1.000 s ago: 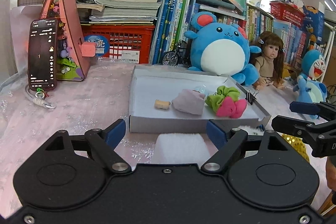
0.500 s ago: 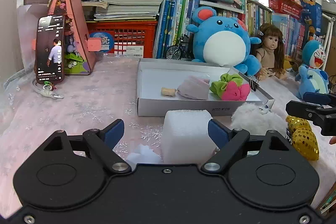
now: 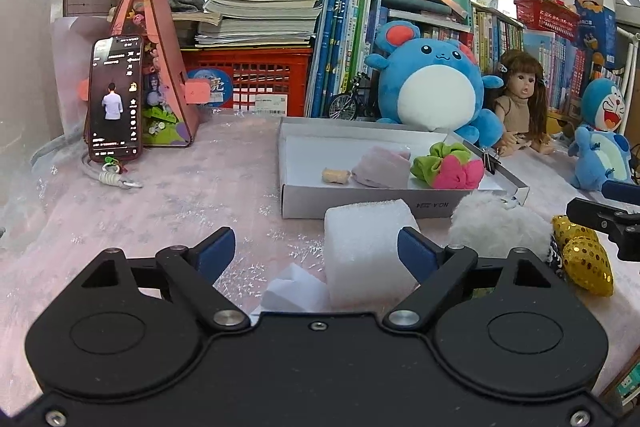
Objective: Organize soft objects
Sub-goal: 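Move both tools back toward the remaining soft items on the table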
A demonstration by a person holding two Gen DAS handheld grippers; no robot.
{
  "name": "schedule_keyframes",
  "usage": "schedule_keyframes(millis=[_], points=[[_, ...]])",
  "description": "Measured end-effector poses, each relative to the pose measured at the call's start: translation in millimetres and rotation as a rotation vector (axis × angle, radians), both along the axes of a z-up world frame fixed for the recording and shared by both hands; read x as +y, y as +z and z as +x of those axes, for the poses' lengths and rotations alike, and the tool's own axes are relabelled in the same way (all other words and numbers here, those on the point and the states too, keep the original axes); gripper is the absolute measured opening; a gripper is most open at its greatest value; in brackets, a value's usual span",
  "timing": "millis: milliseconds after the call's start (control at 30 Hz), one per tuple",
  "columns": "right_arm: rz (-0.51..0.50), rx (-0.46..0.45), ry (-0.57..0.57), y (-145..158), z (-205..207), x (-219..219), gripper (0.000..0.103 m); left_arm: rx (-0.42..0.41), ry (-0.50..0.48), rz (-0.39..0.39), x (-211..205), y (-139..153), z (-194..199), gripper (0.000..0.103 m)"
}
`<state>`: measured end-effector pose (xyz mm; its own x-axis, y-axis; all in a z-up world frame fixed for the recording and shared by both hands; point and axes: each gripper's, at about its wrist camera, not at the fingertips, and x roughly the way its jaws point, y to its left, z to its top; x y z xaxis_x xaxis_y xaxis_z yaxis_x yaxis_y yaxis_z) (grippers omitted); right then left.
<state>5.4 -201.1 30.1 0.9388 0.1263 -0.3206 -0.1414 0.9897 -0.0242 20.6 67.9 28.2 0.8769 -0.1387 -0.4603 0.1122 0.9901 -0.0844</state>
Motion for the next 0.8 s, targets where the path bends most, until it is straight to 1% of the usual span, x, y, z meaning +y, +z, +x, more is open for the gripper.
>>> schedule_keyframes(millis=[233, 367, 467, 633, 800], points=[[0.017, 0.001, -0.045, -8.0, -6.1, -8.3, 0.103, -0.009, -0.004, 0.012, 3.9, -3.7, -11.1, 0.089], [0.030, 0.006, -0.067, -11.7, -8.3, -13.8, 0.103, -0.016, 0.001, 0.037, 5.4, -5.0, -18.9, 0.089], [0.034, 0.022, -0.084, -17.4, -9.7, -17.1, 0.103, -0.007, 0.017, 0.065, 7.8, -8.1, -21.7, 0.089], [0.042, 0.052, -0.099, -25.3, -11.5, -19.0, 0.103, 0.028, 0.036, 0.073, 14.8, -17.6, -18.2, 0.089], [0.032, 0.076, -0.098, -30.8, -14.1, -17.7, 0.103, 0.037, 0.039, 0.098, 12.7, -24.5, -12.5, 0.088]])
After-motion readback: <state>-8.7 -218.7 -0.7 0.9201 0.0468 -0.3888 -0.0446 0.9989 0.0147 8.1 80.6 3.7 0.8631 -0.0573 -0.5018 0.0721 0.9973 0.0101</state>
